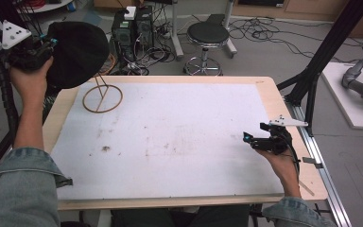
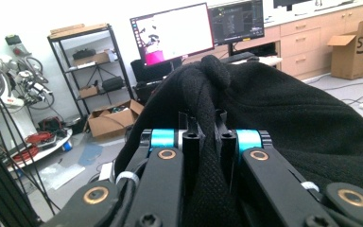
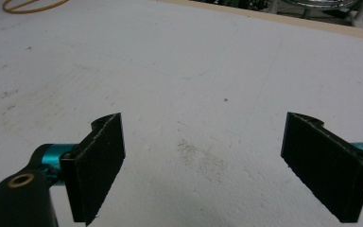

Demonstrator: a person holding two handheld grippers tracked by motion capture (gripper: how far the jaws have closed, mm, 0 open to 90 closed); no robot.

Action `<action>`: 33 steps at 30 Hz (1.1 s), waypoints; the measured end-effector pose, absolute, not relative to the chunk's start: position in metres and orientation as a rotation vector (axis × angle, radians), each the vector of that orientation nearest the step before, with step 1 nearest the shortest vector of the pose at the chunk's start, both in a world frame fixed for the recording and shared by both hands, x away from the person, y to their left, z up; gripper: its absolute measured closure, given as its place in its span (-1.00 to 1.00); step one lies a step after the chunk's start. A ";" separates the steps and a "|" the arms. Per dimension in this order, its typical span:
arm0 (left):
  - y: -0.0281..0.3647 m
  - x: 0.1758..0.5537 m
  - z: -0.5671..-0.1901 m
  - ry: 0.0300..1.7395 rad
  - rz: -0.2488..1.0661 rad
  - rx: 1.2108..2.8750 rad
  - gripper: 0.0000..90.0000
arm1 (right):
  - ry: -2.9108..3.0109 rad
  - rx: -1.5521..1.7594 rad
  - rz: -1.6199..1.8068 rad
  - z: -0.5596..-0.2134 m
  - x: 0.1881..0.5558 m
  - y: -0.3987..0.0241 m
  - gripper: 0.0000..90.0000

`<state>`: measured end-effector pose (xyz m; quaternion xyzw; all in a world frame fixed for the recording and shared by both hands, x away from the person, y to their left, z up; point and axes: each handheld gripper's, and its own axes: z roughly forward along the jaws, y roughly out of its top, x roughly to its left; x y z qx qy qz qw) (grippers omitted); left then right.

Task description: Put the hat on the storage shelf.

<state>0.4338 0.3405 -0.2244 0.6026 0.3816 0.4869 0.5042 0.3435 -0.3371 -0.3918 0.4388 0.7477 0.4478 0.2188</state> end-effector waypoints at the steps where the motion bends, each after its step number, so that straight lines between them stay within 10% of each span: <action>1: 0.341 0.434 -0.224 0.921 1.175 1.455 0.90 | 2.069 1.211 1.240 -0.392 0.344 -0.337 -0.69; 33: 0.328 0.459 -0.253 0.949 1.151 1.483 0.87 | 2.094 1.212 1.217 -0.398 0.345 -0.334 -0.68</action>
